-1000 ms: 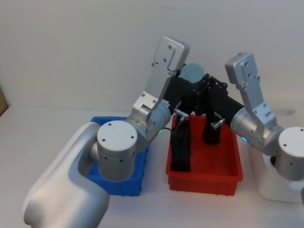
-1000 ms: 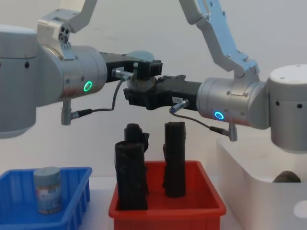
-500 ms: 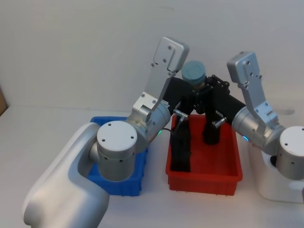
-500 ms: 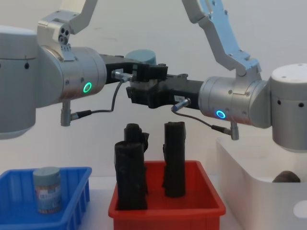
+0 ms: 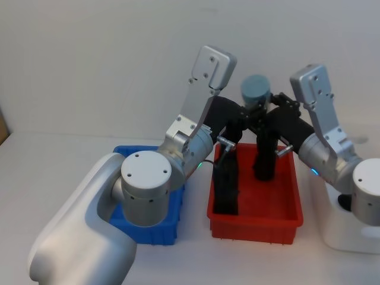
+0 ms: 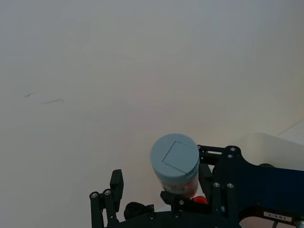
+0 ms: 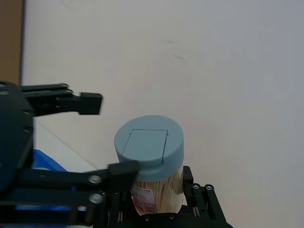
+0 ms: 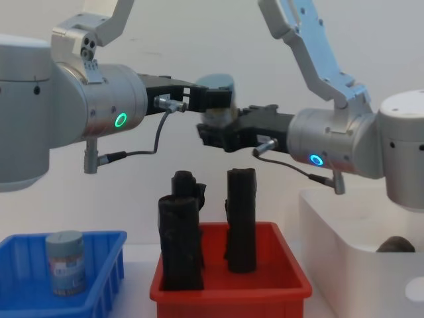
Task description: Pick the cotton swabs from the blue box and place them into the white box.
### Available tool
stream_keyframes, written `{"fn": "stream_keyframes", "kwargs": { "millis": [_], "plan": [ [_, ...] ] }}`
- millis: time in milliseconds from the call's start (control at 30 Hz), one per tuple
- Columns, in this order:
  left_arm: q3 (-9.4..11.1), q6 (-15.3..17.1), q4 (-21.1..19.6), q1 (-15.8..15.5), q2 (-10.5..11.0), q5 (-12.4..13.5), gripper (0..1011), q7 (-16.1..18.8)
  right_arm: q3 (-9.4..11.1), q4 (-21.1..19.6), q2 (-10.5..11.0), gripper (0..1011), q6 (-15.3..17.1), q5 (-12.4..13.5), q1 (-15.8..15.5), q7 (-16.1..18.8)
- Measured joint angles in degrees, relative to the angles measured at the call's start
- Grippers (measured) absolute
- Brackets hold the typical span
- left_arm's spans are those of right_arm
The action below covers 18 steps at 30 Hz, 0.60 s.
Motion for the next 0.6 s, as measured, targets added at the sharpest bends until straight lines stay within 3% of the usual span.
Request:
{"fn": "stream_keyframes", "kwargs": {
  "millis": [600],
  "plan": [
    [0.0, -0.02, 0.0, 0.0, 0.0, 0.0, 1004, 0.0, 2.81, -0.41, 2.1, 652, 4.74, -2.81, -1.08, -9.83]
  ]
}}
